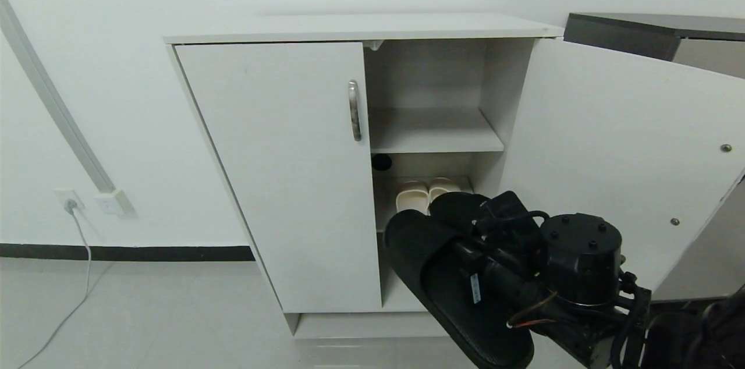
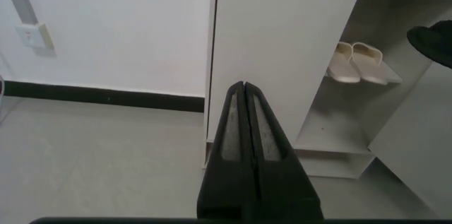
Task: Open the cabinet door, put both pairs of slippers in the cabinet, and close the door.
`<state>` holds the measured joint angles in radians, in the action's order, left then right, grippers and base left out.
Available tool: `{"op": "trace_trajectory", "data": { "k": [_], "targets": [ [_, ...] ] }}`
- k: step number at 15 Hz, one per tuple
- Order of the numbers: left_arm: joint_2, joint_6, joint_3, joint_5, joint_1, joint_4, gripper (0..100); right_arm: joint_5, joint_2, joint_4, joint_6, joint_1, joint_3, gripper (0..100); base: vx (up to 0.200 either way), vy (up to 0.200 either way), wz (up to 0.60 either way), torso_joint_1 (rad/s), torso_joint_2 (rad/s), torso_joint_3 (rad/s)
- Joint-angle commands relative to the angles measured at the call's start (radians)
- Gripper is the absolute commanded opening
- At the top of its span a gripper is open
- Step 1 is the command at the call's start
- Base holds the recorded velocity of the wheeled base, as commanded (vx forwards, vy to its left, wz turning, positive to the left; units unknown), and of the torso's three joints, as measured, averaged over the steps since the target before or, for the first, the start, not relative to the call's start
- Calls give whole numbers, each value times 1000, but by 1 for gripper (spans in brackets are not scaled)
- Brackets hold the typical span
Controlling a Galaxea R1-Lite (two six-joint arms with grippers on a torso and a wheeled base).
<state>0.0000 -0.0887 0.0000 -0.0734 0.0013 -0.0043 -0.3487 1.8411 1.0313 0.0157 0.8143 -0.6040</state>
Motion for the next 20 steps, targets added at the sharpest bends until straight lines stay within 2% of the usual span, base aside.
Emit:
{"op": "trace_trajectory", "data": {
  "k": [1, 4, 6, 7, 11, 17, 20],
  "targets": [
    [0, 0, 0, 0, 0, 0, 0, -170, 102, -123, -34, 17, -189, 0, 0, 0, 0, 0, 0, 0],
    [0, 3, 0, 0, 0, 0, 0, -268, 118, -482, -204, 63, -433, 0, 0, 0, 0, 0, 0, 0],
    [0, 3, 0, 0, 0, 0, 0, -397, 156, -652, -312, 75, -629, 0, 0, 0, 0, 0, 0, 0],
    [0, 4, 0, 1, 0, 1, 0, -434, 161, -694, -316, 77, -689, 0, 0, 0, 0, 0, 0, 0],
    [0, 4, 0, 0, 0, 0, 0, -464, 162, -829, -300, 75, -861, 0, 0, 0, 0, 0, 0, 0],
    [0, 4, 0, 1, 0, 1, 0, -463, 167, -838, -286, 56, -885, 0, 0, 0, 0, 0, 0, 0],
    [2, 4, 0, 3, 0, 0, 0, -463, 167, -838, -286, 51, -881, 0, 200, 0, 0, -4, -1, 2]
  ]
}}
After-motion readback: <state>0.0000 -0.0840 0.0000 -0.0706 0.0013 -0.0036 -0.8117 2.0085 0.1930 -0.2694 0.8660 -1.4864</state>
